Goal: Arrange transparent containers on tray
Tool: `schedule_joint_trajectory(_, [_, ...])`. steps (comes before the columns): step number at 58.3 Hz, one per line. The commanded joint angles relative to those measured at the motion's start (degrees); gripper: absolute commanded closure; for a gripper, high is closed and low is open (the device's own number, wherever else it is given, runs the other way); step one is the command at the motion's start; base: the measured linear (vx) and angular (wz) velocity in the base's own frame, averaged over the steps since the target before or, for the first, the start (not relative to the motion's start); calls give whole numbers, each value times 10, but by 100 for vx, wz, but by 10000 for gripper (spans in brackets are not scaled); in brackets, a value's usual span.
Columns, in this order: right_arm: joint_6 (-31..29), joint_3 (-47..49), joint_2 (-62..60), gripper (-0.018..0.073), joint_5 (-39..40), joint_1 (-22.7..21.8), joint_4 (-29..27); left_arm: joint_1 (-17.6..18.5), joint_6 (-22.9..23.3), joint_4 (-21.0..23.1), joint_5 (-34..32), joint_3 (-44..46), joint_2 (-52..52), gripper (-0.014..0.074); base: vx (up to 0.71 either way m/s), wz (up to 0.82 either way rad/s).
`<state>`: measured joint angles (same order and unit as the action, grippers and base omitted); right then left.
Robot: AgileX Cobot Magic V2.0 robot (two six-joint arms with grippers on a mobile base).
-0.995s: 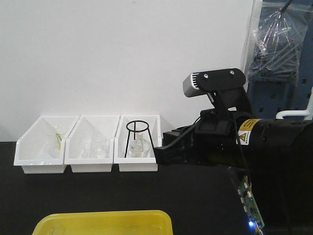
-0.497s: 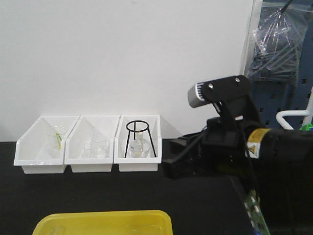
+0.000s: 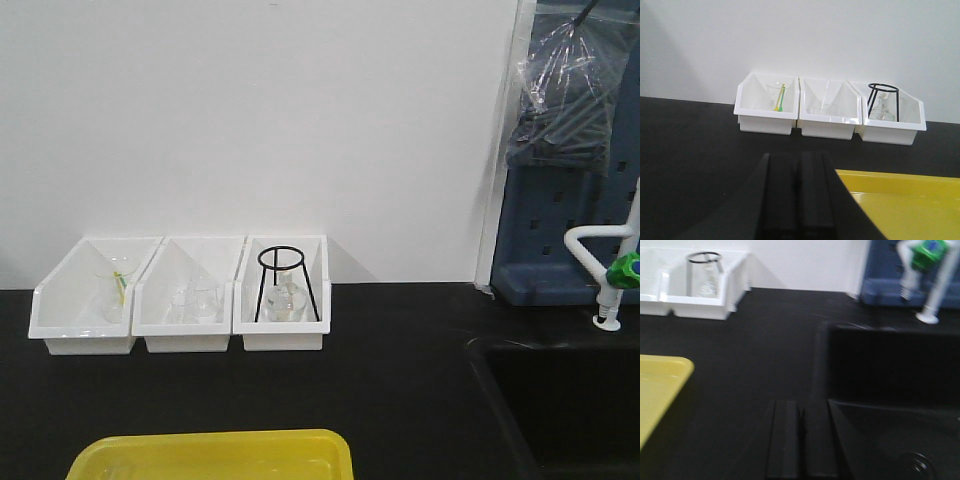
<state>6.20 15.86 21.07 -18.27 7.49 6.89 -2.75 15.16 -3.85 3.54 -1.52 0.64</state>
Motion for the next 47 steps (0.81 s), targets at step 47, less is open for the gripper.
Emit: schedule_joint_trajectory(47, [-1, -181, -213, 572, 84, -30, 7, -3, 0, 4, -43, -21, 13, 605, 0, 0])
